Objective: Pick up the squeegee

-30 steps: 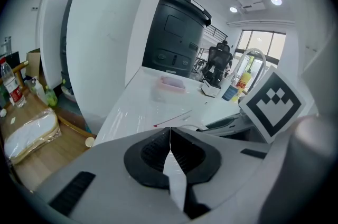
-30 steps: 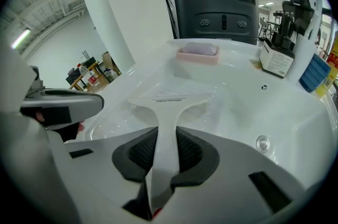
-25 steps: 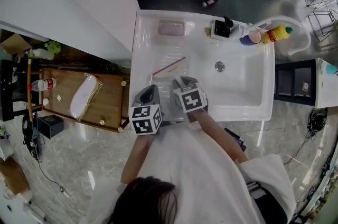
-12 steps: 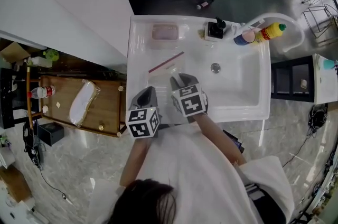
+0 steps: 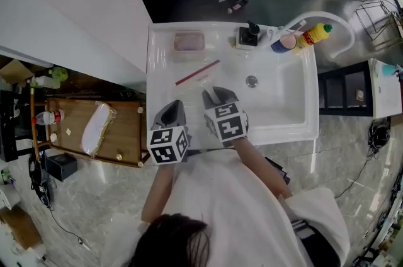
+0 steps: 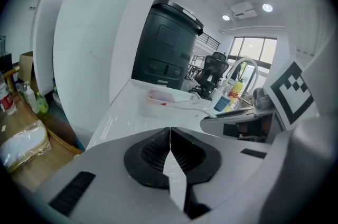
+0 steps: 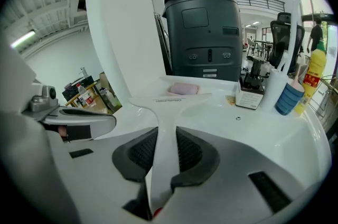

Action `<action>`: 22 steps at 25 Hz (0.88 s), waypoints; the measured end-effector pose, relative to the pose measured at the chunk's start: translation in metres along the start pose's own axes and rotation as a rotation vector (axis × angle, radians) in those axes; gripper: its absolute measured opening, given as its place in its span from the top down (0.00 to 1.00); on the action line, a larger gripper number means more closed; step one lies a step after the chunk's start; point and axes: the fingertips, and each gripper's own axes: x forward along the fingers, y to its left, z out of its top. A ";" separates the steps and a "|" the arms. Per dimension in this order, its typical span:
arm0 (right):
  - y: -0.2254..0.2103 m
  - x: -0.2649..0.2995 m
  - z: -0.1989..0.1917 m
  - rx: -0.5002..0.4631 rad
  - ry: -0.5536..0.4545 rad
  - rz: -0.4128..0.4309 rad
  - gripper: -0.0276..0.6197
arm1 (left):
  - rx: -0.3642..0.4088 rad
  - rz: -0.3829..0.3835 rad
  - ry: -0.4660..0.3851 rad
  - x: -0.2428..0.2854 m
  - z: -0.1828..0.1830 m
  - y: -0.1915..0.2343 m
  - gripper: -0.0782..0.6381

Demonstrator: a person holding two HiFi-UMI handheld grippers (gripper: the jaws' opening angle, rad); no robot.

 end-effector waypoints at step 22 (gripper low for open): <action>-0.020 -0.068 0.051 -0.008 -0.245 -0.106 0.83 | 0.056 -0.091 -0.167 -0.020 0.069 -0.050 0.86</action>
